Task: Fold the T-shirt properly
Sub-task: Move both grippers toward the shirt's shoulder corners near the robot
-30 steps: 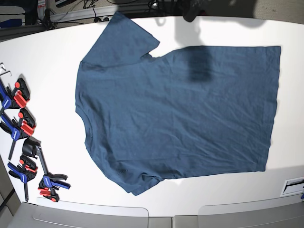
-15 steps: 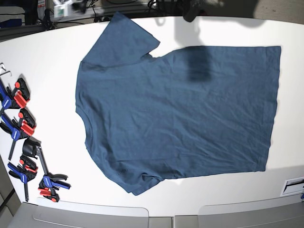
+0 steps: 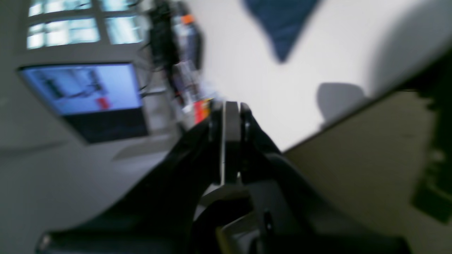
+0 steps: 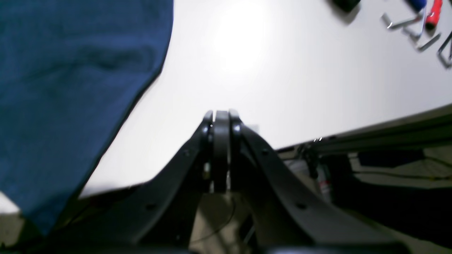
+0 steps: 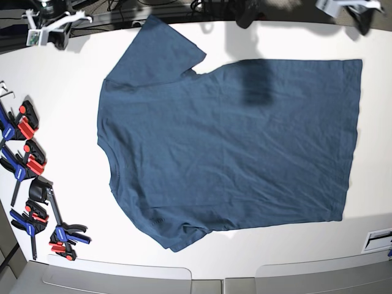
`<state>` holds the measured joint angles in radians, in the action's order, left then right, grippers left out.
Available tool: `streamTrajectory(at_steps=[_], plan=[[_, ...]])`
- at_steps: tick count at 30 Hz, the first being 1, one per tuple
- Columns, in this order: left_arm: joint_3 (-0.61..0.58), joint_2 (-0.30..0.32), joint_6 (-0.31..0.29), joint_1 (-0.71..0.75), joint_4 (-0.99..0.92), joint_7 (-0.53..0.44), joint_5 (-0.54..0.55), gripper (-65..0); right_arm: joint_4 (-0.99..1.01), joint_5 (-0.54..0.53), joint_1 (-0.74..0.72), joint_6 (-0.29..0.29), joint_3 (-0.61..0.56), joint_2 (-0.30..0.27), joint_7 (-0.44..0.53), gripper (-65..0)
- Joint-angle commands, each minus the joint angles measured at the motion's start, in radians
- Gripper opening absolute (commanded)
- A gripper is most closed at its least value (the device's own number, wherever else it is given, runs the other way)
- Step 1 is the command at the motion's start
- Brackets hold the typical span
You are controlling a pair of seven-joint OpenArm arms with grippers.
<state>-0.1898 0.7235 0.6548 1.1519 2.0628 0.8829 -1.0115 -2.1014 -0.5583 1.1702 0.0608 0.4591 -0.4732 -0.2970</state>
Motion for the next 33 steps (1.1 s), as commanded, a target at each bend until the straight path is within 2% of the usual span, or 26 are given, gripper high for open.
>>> streamTrajectory(at_steps=[1,4,10,14,16,18,22,25,29,31,33], plan=[[0.047,0.009,0.043,0.012,0.015,-0.016,-0.003,-65.0,-0.016,-0.003,0.002,0.000,0.013,-0.006,0.023,-65.0],[0.203,0.008,0.043,0.011,0.015,-0.113,0.148,-65.0,-0.016,-0.003,-0.030,-0.001,0.013,-0.005,0.023,-65.0],[0.494,0.008,0.043,0.003,0.034,-0.309,0.548,-65.0,-0.016,-0.003,-0.094,0.000,0.013,-0.005,0.023,-65.0],[0.604,0.008,0.043,-0.047,0.064,-0.422,0.853,-65.0,-0.016,-0.003,-0.130,-0.001,0.013,-0.005,0.023,-65.0],[0.639,0.008,0.007,-0.101,0.067,-0.467,1.028,-65.0,-0.016,-0.003,-0.144,-0.001,0.013,-0.005,0.023,-65.0],[0.666,0.001,-0.024,-0.168,0.066,-0.469,1.169,-65.0,-0.016,-0.003,-0.148,-0.001,0.013,-0.003,0.023,-65.0],[0.712,-0.047,-0.182,-0.284,0.064,-0.465,1.357,-65.0,-0.016,-0.003,-0.148,-0.001,0.013,-0.002,0.023,-65.0],[0.730,-0.077,-0.347,-0.322,0.064,-0.465,1.493,-65.0,-0.016,-0.003,-0.148,-0.001,0.013,-0.002,0.023,-65.0],[0.732,-0.097,-0.574,-0.327,0.063,-0.465,1.594,-65.0,-0.016,-0.003,-0.148,-0.001,0.012,0.000,0.023,-65.0],[0.733,-0.097,-0.638,-0.327,0.063,-0.461,1.613,-65.0,-0.016,-0.003,-0.148,-0.001,0.012,0.000,0.023,-65.0],[0.734,-0.097,-0.676,-0.327,0.063,-0.460,1.628,-65.0,-0.016,-0.003,-0.148,-0.001,0.012,0.000,0.023,-65.0]])
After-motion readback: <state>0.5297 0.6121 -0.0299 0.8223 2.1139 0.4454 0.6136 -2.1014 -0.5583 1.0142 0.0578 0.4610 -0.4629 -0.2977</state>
